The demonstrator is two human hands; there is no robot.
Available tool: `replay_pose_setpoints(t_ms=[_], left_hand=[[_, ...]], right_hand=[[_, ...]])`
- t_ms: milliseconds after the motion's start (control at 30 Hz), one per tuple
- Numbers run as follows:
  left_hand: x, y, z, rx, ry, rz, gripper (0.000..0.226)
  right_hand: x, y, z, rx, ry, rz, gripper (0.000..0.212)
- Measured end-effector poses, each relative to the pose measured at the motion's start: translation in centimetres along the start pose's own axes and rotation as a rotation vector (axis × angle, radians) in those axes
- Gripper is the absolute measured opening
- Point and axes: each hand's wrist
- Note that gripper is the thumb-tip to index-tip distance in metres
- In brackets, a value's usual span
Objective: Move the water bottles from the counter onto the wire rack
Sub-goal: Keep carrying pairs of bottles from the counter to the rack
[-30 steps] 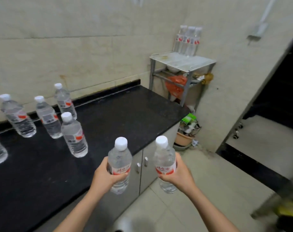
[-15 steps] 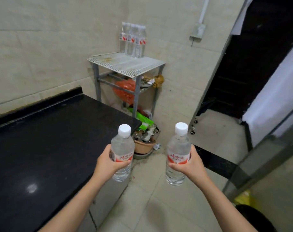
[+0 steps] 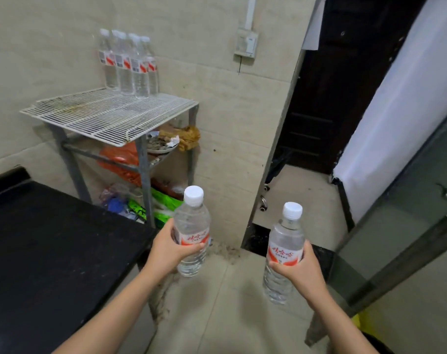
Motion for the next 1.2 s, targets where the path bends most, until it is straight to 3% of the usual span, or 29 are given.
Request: replay_pose_setpoints(t_ms=[100, 233, 467, 700, 867, 933, 1000, 1033, 1200], left_hand=[[-0.4, 3.5, 1.2, -0.047, 0.025, 0.007, 0.06], [-1.5, 8.6, 1.8, -0.188, 0.048, 0.015, 0.077], [-6.3, 14.1, 0.6, -0.445, 0.013, 0.071, 0.077], [-10.9, 17.4, -4.9, -0.645, 0.018, 0.22, 0.069], [-11.8, 22.3, -12.5, -0.742, 0.045, 0.271, 0.083], [-12.5, 24.8, -15.3, -0.75, 0.047, 0.298, 0.096], [-12.6, 27.2, -18.4, -0.749, 0.019, 0.307, 0.089], [-13.1, 28.2, -19.1, -0.747, 0.018, 0.316, 0.082], [-12.5, 32.4, -24.6, -0.781, 0.013, 0.313, 0.077]], right_hand=[[-0.7, 5.4, -0.7, 0.068, 0.017, -0.022, 0.063], [0.5, 14.0, -1.4, 0.213, 0.05, -0.124, 0.067], [4.9, 26.3, -0.3, 0.404, 0.109, -0.268, 0.07], [13.3, 34.9, 4.9, 0.53, 0.284, -0.467, 0.068], [21.7, 39.8, 11.0, 0.624, 0.398, -0.598, 0.046], [25.2, 41.8, 13.9, 0.668, 0.393, -0.631, 0.057], [28.0, 43.9, 17.0, 0.691, 0.39, -0.626, 0.099], [29.4, 44.3, 17.9, 0.683, 0.401, -0.627, 0.109], [34.8, 48.4, 24.6, 0.721, 0.377, -0.601, 0.1]])
Point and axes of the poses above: each hand's wrist, its own y-axis towards the middle knuckle, its own z-axis out of the palm, x = y × z, and after that the axes turned 6 degrees about x, right-handed
